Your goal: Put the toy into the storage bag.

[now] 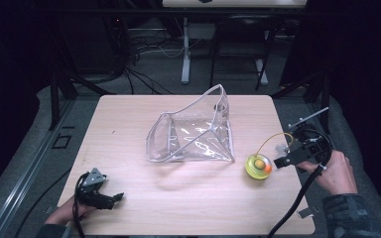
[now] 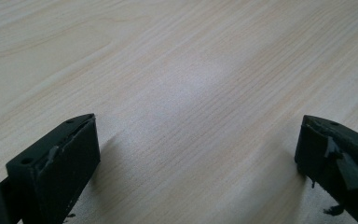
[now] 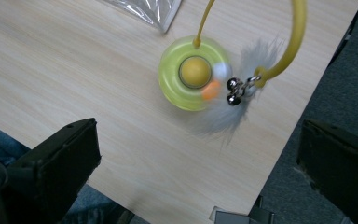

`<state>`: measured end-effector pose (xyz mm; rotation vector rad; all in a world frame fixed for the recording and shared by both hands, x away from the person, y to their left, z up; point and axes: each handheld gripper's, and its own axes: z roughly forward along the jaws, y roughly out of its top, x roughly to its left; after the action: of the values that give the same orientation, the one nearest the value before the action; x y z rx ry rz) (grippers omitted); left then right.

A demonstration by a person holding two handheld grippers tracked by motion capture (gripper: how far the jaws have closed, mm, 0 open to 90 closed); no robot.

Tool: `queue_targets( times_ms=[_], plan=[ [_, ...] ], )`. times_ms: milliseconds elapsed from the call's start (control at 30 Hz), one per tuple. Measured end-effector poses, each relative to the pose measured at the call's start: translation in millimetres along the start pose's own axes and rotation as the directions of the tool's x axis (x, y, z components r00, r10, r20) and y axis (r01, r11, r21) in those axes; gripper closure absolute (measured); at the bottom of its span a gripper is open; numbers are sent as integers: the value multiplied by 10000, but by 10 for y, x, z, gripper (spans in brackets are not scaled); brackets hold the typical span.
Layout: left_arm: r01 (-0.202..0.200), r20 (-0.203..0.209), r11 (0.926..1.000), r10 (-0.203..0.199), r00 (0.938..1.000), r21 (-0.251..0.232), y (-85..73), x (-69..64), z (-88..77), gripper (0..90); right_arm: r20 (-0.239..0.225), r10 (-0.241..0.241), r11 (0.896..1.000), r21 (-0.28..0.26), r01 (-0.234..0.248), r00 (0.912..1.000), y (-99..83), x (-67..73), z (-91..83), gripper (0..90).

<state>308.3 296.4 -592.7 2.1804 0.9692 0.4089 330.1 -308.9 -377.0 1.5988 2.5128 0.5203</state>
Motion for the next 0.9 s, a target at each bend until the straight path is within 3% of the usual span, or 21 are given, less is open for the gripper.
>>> queue_targets(
  times_ms=[367,500,533,567,800,900],
  plan=[
    [-1,7,10000,1,10000,0,0,1,0,1,127,-498,9987,-48,499,9987,285,19,-134,2],
    [-15,18,10000,15,10000,23,0,2,-1,1,256,-625,9980,-104,628,9977,386,28,-156,49],
    [-18,9,10000,18,10000,5,1,2,0,1,705,-848,9964,64,845,9939,462,38,-157,86],
    [3,79,10000,-3,10000,74,3,3,-6,1,796,-882,9961,83,878,9929,494,45,-149,126],
    [-23,66,10000,23,10000,83,3,4,-7,1,994,-1122,9933,394,1087,9887,654,51,-47,260],
    [-35,61,10000,35,10000,87,3,5,-8,1,804,-1036,9943,325,1012,9914,684,27,-6,339]
  ],
)
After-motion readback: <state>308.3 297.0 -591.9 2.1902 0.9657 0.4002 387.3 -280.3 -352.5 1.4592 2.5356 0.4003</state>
